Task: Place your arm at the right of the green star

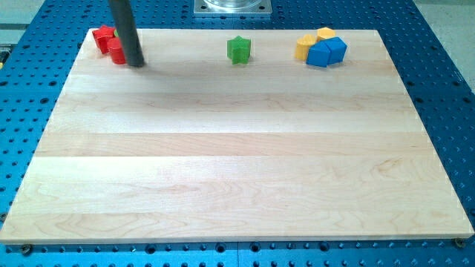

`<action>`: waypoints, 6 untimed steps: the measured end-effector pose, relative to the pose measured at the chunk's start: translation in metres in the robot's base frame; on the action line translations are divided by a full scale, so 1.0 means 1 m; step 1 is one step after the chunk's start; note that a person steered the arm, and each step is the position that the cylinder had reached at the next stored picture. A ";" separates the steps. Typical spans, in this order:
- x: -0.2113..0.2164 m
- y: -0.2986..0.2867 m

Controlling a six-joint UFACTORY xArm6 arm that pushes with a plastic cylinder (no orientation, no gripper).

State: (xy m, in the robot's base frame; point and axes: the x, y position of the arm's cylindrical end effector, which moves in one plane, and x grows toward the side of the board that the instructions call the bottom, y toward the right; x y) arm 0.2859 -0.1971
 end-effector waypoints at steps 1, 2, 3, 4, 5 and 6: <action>0.001 -0.011; 0.031 0.054; 0.050 0.157; 0.028 0.243; -0.016 0.275; -0.019 0.231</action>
